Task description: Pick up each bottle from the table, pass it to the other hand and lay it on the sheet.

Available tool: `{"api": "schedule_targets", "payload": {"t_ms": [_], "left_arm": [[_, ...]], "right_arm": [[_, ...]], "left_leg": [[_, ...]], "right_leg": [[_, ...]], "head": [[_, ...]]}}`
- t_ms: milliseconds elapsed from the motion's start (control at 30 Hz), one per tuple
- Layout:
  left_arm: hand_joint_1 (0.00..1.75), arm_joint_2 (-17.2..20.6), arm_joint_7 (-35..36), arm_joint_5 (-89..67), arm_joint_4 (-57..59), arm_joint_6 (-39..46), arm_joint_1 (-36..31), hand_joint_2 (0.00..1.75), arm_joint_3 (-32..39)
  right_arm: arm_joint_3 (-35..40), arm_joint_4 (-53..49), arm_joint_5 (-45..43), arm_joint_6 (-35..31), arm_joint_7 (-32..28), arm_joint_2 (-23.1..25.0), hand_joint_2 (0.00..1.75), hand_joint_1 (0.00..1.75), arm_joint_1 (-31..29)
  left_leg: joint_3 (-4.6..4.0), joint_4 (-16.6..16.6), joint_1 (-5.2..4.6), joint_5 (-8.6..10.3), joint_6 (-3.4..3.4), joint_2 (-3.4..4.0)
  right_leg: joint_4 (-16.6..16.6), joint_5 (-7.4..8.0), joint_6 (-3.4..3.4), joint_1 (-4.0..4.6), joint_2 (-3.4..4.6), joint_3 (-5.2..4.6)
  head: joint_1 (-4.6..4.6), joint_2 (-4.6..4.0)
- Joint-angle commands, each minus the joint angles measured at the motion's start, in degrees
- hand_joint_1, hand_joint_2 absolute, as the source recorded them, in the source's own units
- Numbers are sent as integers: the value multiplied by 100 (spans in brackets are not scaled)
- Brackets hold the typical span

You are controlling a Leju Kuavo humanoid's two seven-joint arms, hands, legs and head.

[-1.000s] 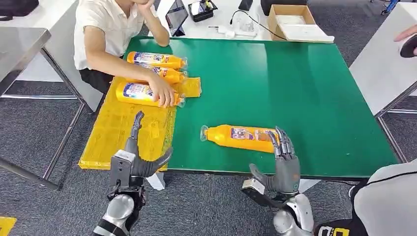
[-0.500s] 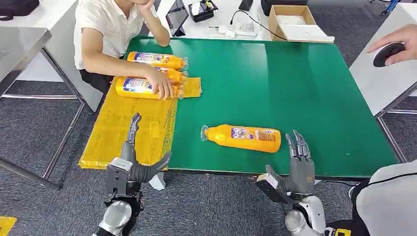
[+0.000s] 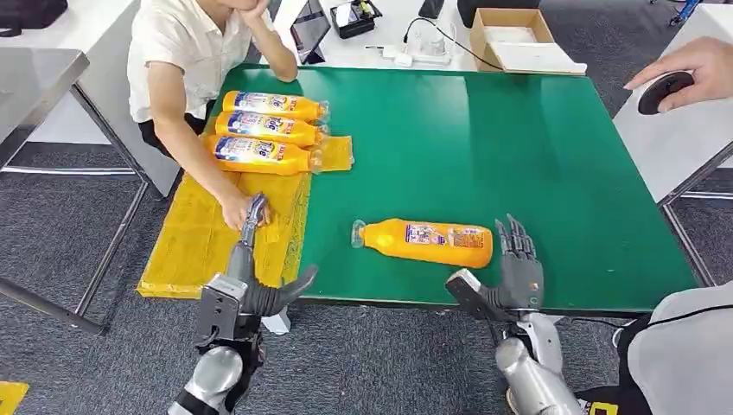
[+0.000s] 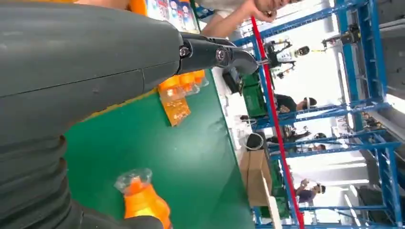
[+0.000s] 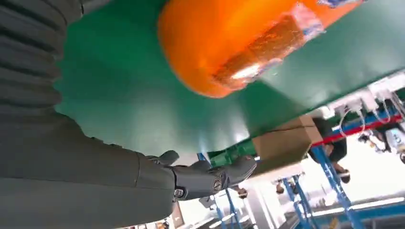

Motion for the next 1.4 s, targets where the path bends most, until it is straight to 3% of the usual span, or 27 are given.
{"api": "schedule_targets", "payload": {"t_ms": [33,67,333,467,567,733,933,1267,1300,1333,1400], "left_arm": [[0,-21,18,119,571,-129,-451,175,-376],[0,-15,19,129,589,-140,-475,175,-403],[0,-51,35,248,697,-207,-581,175,-469],[0,-85,65,390,757,-334,-636,175,-512],[0,-67,120,496,726,-434,-608,175,-528],[0,-58,124,501,711,-442,-593,175,-530],[0,-65,231,737,702,-706,-578,175,-523],[0,-82,238,784,727,-776,-607,175,-552],[0,-84,238,786,729,-780,-611,175,-555],[0,-89,241,801,740,-794,-624,175,-556],[0,-101,245,831,766,-822,-649,175,-562]], "right_arm": [[371,1398,110,63,291,6,175,0,-1048],[389,1439,137,29,295,7,175,0,-1090],[454,1524,181,190,345,99,175,0,-1288],[437,1642,95,616,467,169,175,0,-1402],[564,1785,236,1298,969,137,175,0,-1490],[592,1796,266,1387,1037,117,175,0,-1499],[679,1896,322,1988,1342,86,175,0,-1494],[745,1892,353,2081,1317,114,175,0,-1445],[758,1894,359,2096,1283,109,175,24,-1451],[743,1885,332,2090,1221,109,175,136,-1453],[762,1889,347,1990,1174,108,175,175,-1460]], "left_leg": [[48,0,4,-19,-9,5],[19,0,0,-8,-5,6],[46,1,2,-20,-10,5],[33,0,0,-14,-9,8],[29,-1,1,-11,-8,5],[21,-1,0,-9,-5,2],[18,-4,0,-5,-5,-4],[35,-2,2,-11,-7,0],[32,-3,3,-10,-7,-1],[44,-4,3,-14,-9,0],[23,-3,1,-5,-5,-2]], "right_leg": [[0,-18,-17,6,2,47],[1,-7,-8,1,5,17],[2,-19,-17,4,4,45],[5,-13,-15,1,8,29],[1,-11,-13,2,4,27],[1,-9,-9,1,2,21],[-2,-7,-8,1,-3,19],[-2,-12,-12,4,-1,34],[-3,-11,-12,4,-2,31],[-3,-16,-15,5,-3,42],[-3,-8,-8,2,-4,22]], "head": [[-2,0],[-2,0],[-2,0],[-2,0],[-2,0],[0,0],[-2,0],[-2,0],[-2,0],[0,0],[-2,0]]}}
